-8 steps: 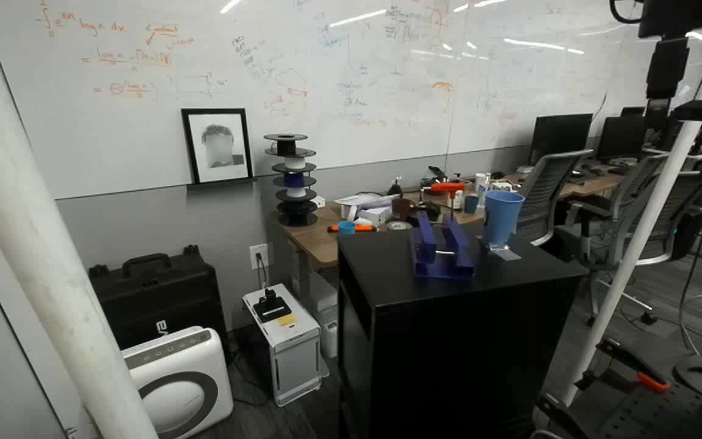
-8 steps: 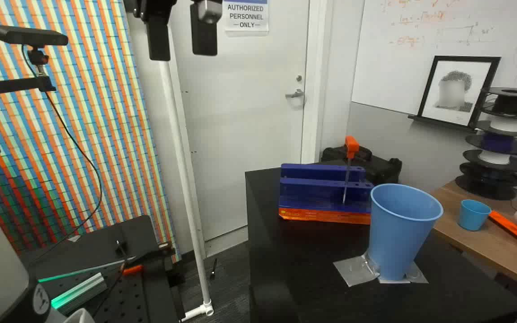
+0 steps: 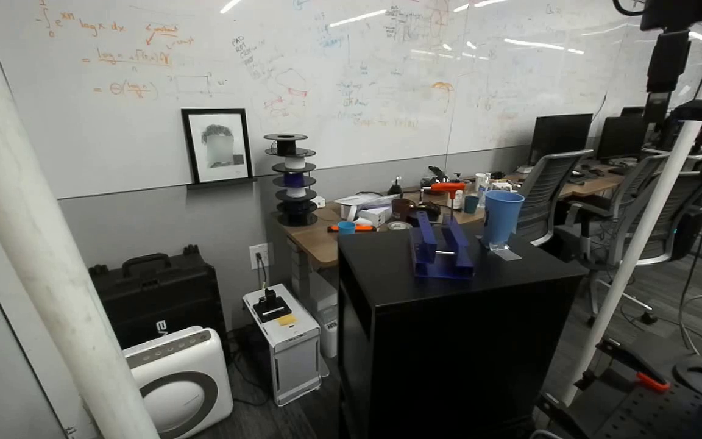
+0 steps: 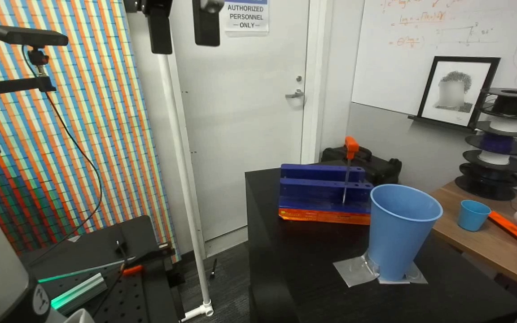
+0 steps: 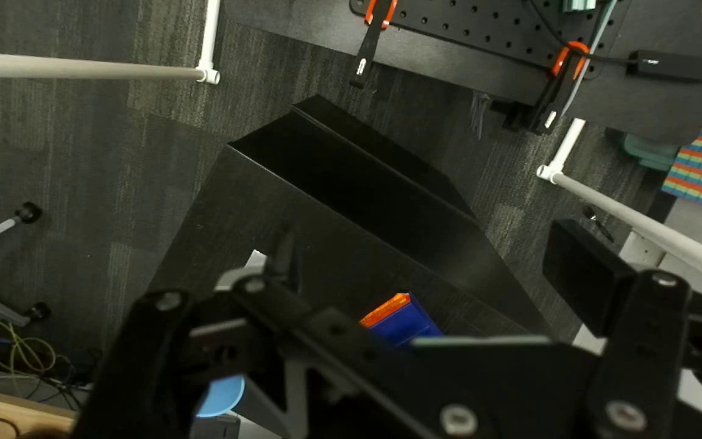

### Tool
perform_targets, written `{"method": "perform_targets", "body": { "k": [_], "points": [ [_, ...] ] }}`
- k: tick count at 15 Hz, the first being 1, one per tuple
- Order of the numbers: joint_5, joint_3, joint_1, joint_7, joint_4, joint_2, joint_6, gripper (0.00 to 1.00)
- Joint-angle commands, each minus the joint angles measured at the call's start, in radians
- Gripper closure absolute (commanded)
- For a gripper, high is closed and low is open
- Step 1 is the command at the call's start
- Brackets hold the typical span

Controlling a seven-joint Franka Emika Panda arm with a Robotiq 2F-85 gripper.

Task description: Put the orange wrench inside the blue cup on top of the right side of the black cabinet

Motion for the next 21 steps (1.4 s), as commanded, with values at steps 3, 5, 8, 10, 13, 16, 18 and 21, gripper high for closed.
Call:
{"method": "perform_targets", "body": {
  "k": [3,5,8,10,13,16,18,21],
  "points": [
    [-0.019,-0.016,0.022,0.030,0.013,0.026,0.039,0.00],
    [-0.029,-0.030,0.020,0.019,0.056,0.102,0.091,0.00],
    [-0.030,-0.066,0.014,0.001,0.133,0.262,0.212,0.00],
    [-0.015,-0.090,0.015,-0.025,0.177,0.357,0.292,0.00],
    [0.007,-0.114,0.010,-0.073,0.278,0.534,0.358,0.00],
    [0.039,-0.107,0.014,-0.146,0.414,0.712,0.349,0.00],
    [0.058,-0.082,0.012,-0.173,0.507,0.817,0.331,0.00],
    [0.062,-0.042,0.004,-0.220,0.634,0.943,0.293,0.00]
  ]
}}
